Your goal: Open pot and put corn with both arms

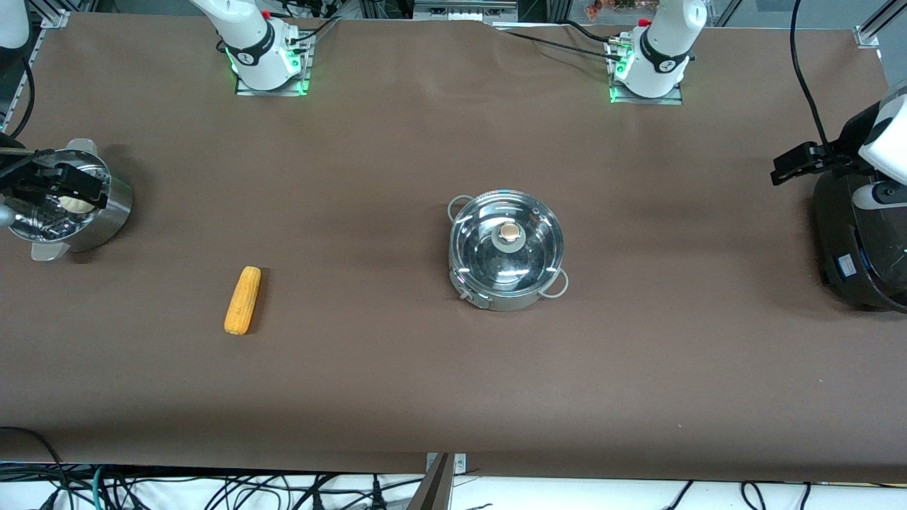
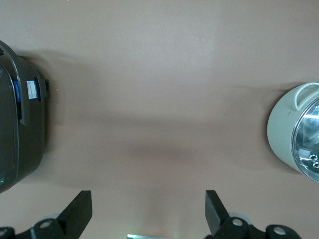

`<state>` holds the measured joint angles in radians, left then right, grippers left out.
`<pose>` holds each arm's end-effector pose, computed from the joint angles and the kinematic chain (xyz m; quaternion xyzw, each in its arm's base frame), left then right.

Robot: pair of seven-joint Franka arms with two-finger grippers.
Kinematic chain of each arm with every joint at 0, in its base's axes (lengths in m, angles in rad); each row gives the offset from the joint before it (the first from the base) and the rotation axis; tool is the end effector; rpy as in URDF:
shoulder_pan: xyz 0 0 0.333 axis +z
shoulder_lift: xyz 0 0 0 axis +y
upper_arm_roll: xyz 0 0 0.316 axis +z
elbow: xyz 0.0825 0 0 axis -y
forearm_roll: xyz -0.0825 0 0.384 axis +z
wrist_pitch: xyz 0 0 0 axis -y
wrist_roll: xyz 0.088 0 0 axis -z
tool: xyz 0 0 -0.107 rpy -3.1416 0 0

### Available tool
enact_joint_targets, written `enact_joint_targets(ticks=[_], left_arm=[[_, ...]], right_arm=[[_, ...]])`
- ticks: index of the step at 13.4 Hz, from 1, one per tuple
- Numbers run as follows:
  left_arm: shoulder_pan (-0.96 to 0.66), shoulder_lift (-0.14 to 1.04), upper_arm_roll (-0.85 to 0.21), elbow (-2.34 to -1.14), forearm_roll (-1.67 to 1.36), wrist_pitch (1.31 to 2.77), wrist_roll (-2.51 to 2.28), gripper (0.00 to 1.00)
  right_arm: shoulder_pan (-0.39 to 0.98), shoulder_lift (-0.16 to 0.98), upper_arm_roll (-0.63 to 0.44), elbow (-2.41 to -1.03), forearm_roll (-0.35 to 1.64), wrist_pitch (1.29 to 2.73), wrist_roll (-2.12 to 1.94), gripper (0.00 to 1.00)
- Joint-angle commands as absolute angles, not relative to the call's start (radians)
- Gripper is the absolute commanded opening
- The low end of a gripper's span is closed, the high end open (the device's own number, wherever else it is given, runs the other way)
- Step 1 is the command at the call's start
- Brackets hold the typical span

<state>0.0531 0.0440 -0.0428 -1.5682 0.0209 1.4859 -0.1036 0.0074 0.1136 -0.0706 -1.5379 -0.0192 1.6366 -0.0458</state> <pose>0.5572 0.0086 0.5944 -0.9963 -0.0570 0.0626 0.0124 0.5924 -0.0372 0.5808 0.9999 -0.0078 -0.0080 0.0132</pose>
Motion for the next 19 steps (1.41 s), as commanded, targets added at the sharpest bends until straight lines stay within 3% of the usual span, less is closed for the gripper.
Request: enact_joint_targets(ticks=[1,12,19], left_arm=[[0.058,0.043,-0.041,-1.559,0.002,1.471,-0.101,1.00],[0.058,0.043,-0.041,-1.559,0.000,1.471,-0.103,1.00],[0.058,0.043,-0.043,-1.559,0.000,1.471,-0.103,1.00]], right_arm=[[0.008,0.121,-0.071,-1.516,-0.021,1.618,-0.055,1.00],[0.008,0.121,-0.072,-1.516,-0.022,1.620,-0.057,1.00],[0.008,0.198,-0.071,-1.516,-0.017,1.650,-0.049,1.00]])
